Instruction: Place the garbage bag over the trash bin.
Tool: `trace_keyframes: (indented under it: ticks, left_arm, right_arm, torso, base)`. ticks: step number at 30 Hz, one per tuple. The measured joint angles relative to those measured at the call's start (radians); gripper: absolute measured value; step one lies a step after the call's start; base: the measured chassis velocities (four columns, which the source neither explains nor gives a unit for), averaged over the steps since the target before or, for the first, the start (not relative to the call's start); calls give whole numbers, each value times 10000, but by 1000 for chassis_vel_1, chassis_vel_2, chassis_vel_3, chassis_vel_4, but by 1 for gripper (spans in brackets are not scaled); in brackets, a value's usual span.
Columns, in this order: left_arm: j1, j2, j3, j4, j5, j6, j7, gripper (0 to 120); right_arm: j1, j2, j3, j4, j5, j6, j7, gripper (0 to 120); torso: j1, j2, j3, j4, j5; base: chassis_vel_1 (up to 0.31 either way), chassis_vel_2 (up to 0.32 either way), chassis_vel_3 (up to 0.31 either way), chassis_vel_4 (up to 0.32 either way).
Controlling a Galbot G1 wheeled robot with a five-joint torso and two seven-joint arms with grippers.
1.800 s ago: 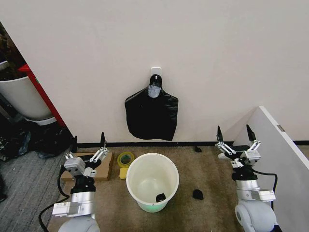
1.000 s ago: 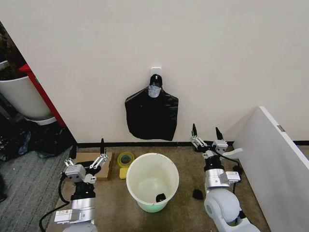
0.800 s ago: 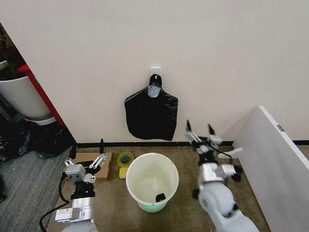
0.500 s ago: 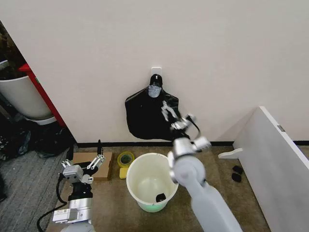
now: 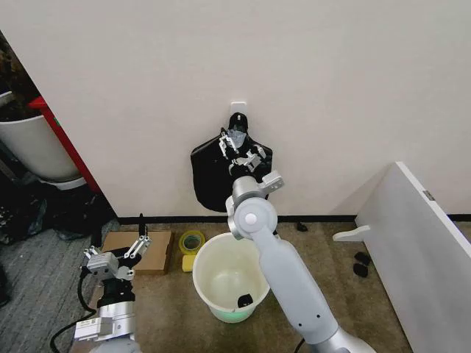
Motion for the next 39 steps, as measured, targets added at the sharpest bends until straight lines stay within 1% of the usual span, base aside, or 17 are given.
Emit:
trace_keyframes:
  ticks: [6, 9, 14, 15, 16, 17, 19, 21, 22, 23, 25, 26, 29, 30, 33, 39]
  left_arm:
    - [-43, -43, 51, 70, 27, 10, 0, 100]
    - [-50, -57, 57, 77, 37, 12, 0, 100]
    - [-55, -97, 59, 95, 58, 17, 0, 100]
    - [-56, -99, 59, 103, 59, 18, 0, 100]
    - [-56, -99, 59, 103, 59, 18, 0, 100]
    - [-57, -102, 59, 116, 62, 18, 0, 100]
    - [-58, -105, 60, 134, 69, 18, 2, 100]
    - [-63, -107, 68, 157, 77, 19, 5, 100]
    - [-66, -108, 68, 168, 82, 19, 5, 100]
    - [-66, -108, 68, 168, 82, 19, 5, 100]
    - [-69, -109, 70, 187, 84, 19, 5, 100]
    - [-75, -109, 70, 194, 86, 19, 5, 100]
    - [-93, -108, 70, 232, 86, 19, 5, 100]
    - [-93, -108, 70, 232, 86, 19, 5, 100]
    - [-115, -110, 76, 279, 88, 18, 3, 100]
    - [-157, -132, 120, 344, 103, 7, 4, 100]
  right_arm:
    - [141, 1, 157, -287, -41, -15, -36, 88]
    - [201, 3, 211, -395, -48, -15, -70, 87]
    - [369, 3, 334, -733, -70, 6, -218, 66]
    - [384, 3, 337, -752, -73, 12, -242, 63]
    - [384, 3, 337, -752, -73, 12, -242, 63]
    - [410, 3, 340, -776, -78, 25, -296, 56]
    - [461, 4, 340, -803, -87, 65, -380, 48]
    - [516, 69, 343, -820, -98, 91, -437, 41]
    - [545, 69, 344, -834, -119, 118, -473, 36]
    - [545, 69, 344, -834, -119, 118, -473, 36]
    - [552, 66, 356, -838, -160, 169, -519, 29]
    - [546, 59, 361, -833, -180, 188, -536, 22]
    - [441, 47, 349, -772, -251, 225, -588, 10]
    - [441, 47, 349, -772, -251, 225, -588, 10]
    - [363, 39, 344, -733, -319, 275, -651, 0]
    - [154, 23, 320, -531, -422, 451, -838, 0]
  torso:
    - [-1, 0, 0, 0, 2]
    - [-1, 0, 0, 0, 2]
    - [-1, 0, 0, 1, 3]
    - [-1, 0, 0, 1, 2]
    - [-1, 0, 0, 1, 2]
    - [-1, 0, 0, 1, 2]
    - [0, 0, 0, 1, 2]
    - [-1, 0, 0, 0, 4]
    - [-1, 0, -1, 3, 3]
    - [-1, 0, -1, 3, 3]
    - [-1, 0, -1, 2, 2]
    - [-1, 0, -1, 1, 3]
    - [-1, 0, -1, 2, 3]
    - [-1, 0, -1, 2, 3]
    - [-1, 0, -1, 1, 3]
    - [-1, 0, -1, 1, 2]
  base:
    - [0, 0, 0, 0]
    - [0, 0, 0, 0]
    - [0, 0, 0, 0]
    - [0, 0, 0, 0]
    - [0, 0, 0, 0]
    - [0, 0, 0, 0]
    - [0, 0, 0, 0]
    - [0, 0, 0, 0]
    - [0, 0, 0, 0]
    - [0, 0, 0, 0]
    - [0, 0, 0, 0]
    - [0, 0, 0, 0]
    - [0, 0, 0, 0]
    - [0, 0, 0, 0]
    - [0, 0, 0, 0]
    - [0, 0, 0, 0]
